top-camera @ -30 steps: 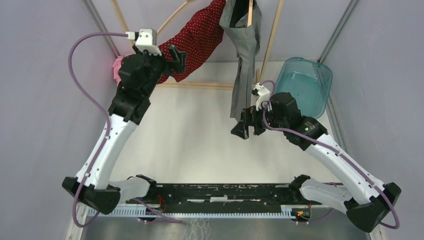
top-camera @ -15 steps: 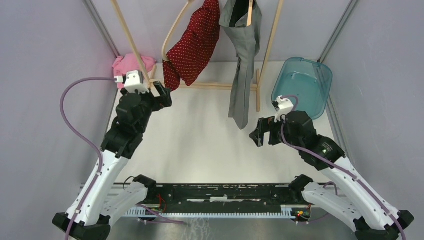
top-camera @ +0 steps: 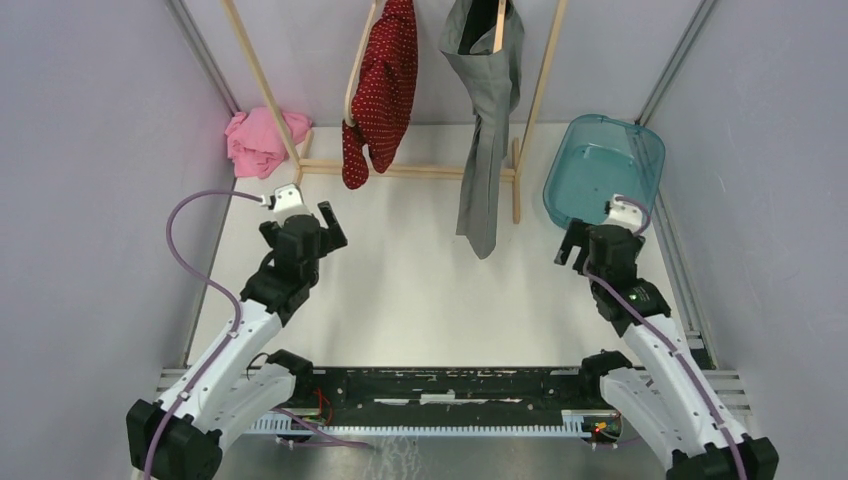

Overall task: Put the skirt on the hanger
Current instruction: Place the hanger at the clothesline, then reset both arms

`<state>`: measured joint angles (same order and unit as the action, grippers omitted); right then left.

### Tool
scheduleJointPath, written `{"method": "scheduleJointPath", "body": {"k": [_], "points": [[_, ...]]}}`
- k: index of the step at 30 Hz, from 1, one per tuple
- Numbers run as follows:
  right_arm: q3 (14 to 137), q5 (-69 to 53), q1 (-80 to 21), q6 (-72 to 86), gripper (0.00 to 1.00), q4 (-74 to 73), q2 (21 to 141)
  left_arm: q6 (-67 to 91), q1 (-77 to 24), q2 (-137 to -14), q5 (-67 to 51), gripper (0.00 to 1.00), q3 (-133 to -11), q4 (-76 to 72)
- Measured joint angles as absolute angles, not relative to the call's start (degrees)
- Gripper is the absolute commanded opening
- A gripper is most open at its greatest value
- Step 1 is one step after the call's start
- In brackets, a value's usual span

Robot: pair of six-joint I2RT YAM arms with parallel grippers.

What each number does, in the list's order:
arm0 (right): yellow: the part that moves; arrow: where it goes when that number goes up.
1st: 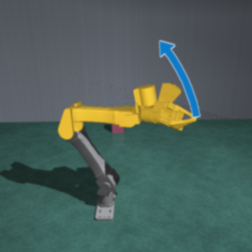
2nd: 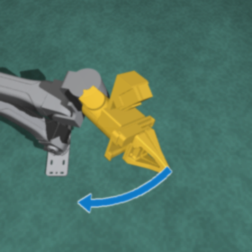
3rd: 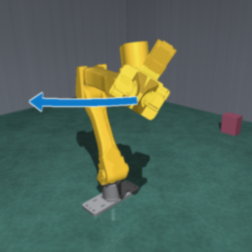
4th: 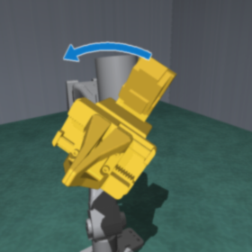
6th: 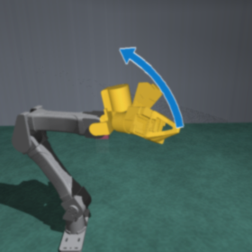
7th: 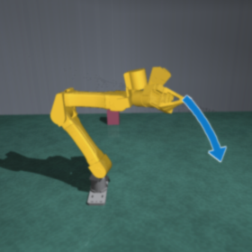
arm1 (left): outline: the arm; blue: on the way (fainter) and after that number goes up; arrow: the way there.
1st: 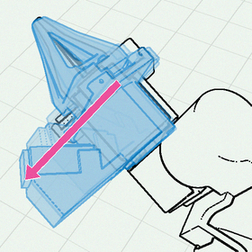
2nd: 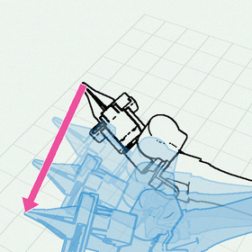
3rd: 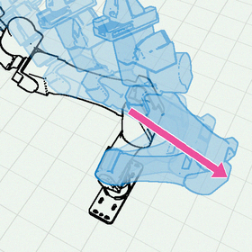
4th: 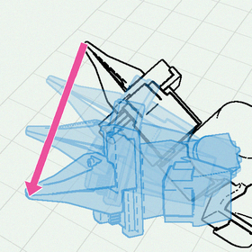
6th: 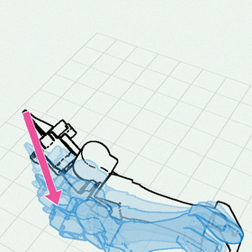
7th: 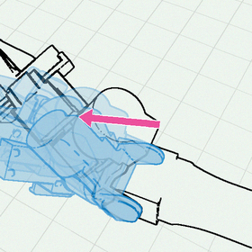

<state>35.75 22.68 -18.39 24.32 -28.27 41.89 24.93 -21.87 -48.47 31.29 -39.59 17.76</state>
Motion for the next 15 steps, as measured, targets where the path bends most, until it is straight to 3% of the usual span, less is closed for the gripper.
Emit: {"method": "scheduleJointPath", "body": {"k": [7, 15], "points": [[29.5, 22.0, 1.5, 24.8, 1.0, -15.0, 47.4, 24.8, -20.4, -47.8, 37.4, 0.99, -31.4, 9.6], [21.0, 25.5, 3.9, 24.0, 1.0, 1.0, 56.8, 21.6, -9.8, -54.3, 35.9, 0.99, -23.2, -5.1]]}}
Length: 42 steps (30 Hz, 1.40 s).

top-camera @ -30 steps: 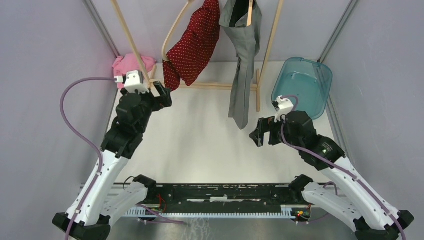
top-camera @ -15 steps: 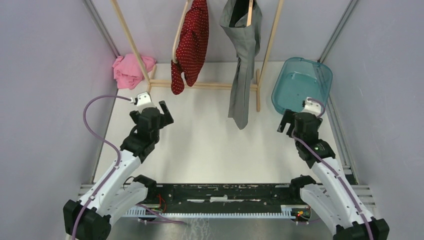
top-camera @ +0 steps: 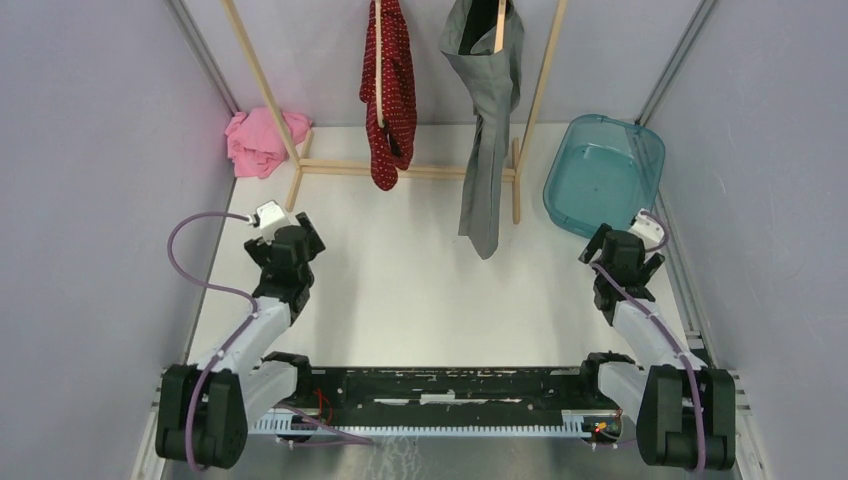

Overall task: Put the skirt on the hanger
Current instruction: Reset both arms

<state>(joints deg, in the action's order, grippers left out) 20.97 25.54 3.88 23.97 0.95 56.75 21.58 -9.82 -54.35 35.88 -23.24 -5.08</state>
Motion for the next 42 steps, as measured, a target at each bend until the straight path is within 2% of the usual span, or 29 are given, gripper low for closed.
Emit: {"method": "scheduleJointPath", "body": {"k": [9, 15, 21, 27, 31, 42], "points": [[17.6, 27.7, 3.9, 19.1, 1.0, 22.1, 66.7, 14.7, -2.9, -72.8, 26.6, 0.99, -19.9, -25.9], [16.7, 26.5, 2.4, 16.4, 1.0, 34.2, 73.8, 11.7, -2.3, -81.1, 21.8, 0.99, -20.4, -33.3], [18.0, 27.2, -4.4, 11.8, 1.0, 39.3, 80.4, 11.4, -2.3, -81.7, 20.4, 0.99, -20.6, -39.2], [18.0, 26.5, -4.6, 9.3, 1.0, 43.3, 80.8, 9.7, -2.3, -81.4, 19.7, 0.99, -19.3, -44.2], [15.4, 22.9, -4.7, 6.7, 1.0, 53.5, 85.7, 8.8, -2.3, -79.6, 17.8, 0.99, -16.8, -46.8], [17.2, 18.2, -5.0, 4.1, 1.0, 51.5, 86.1, 6.4, -2.3, -82.3, 15.3, 0.99, -13.1, -57.1]]}}
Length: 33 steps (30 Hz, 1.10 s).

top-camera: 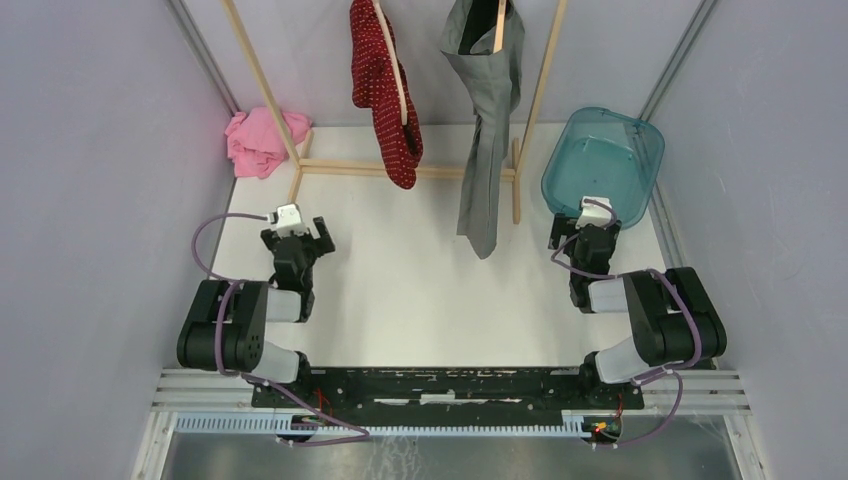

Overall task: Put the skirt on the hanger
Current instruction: Reset both arms

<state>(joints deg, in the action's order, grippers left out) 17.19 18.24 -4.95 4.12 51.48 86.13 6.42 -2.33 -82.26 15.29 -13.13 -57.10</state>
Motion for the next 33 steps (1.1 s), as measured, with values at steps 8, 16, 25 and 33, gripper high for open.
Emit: {"method": "scheduleJointPath", "body": {"k": [8, 16, 25, 33], "points": [[18.4, 18.3, -5.0, 4.1, 1.0, 49.1, 86.3, 3.4, -2.3, -86.9, 8.7, 0.99, -13.4, -61.0], [18.5, 18.3, -5.0, 4.1, 1.0, 48.8, 86.3, 3.3, -2.3, -86.9, 7.8, 0.99, -13.4, -63.1], [18.5, 18.3, -5.0, 4.1, 1.0, 48.8, 86.3, 3.3, -2.3, -86.9, 9.5, 0.99, -13.1, -64.1], [18.5, 18.2, -5.0, 4.1, 1.0, 48.8, 86.3, 3.3, -2.3, -86.9, 9.5, 0.99, -13.0, -64.1]]}}
